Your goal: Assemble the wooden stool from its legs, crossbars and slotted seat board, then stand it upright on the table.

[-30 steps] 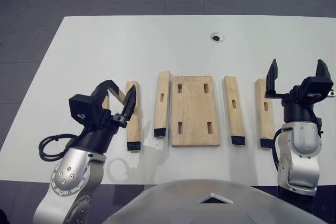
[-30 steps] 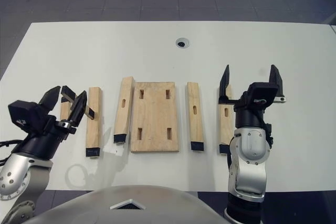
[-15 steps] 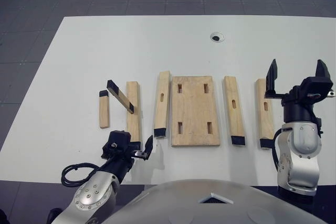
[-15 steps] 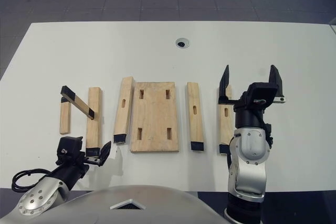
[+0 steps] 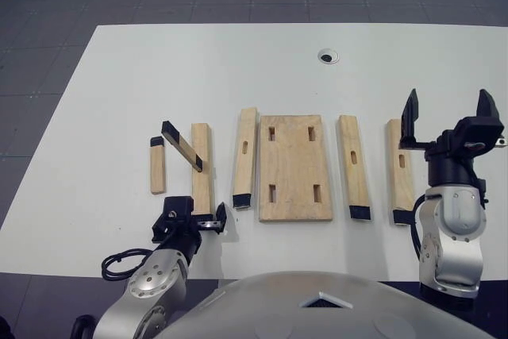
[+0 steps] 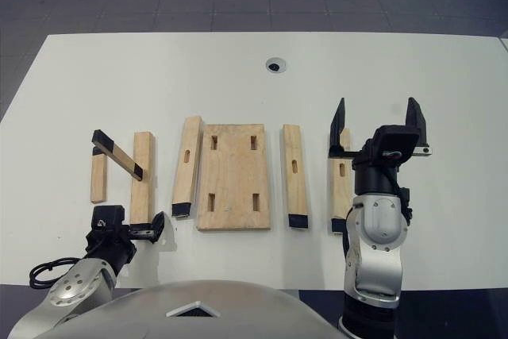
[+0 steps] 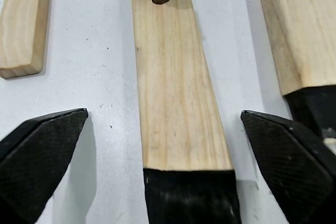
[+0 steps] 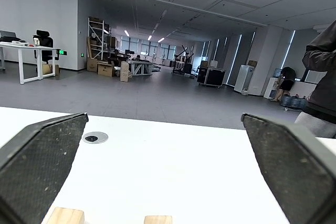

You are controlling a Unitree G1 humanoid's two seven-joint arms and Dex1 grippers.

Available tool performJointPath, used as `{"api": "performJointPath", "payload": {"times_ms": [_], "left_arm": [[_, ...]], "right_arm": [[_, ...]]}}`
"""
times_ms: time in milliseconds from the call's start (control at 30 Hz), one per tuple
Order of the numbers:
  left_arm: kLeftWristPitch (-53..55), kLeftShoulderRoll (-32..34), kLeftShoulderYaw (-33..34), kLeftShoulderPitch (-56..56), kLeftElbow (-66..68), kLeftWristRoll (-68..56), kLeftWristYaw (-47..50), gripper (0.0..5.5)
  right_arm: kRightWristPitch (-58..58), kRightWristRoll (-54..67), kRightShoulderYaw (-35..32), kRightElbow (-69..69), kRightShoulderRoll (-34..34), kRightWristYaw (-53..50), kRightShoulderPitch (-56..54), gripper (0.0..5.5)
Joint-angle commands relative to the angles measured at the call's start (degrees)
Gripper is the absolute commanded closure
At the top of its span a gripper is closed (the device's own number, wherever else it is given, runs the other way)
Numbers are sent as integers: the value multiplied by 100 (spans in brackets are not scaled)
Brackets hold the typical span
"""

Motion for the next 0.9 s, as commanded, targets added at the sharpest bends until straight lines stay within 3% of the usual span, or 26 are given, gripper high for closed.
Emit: {"api": "performJointPath", "payload": {"times_ms": [33, 633, 767, 900], "left_arm": [[337, -102, -169, -58, 678, 121, -107, 67], [341, -217, -163, -116, 881, 627, -306, 332], [393, -247, 45, -393, 673, 461, -482, 343], [534, -662, 854, -1226, 520, -334, -755, 343]], "right_arm": [[33, -13, 5, -38, 32, -7, 9, 10], [107, 22, -60, -220, 27, -20, 22, 10], [131, 33, -91, -258, 20, -20, 7, 10], [221, 101, -207, -354, -39, 5, -115, 10]]}}
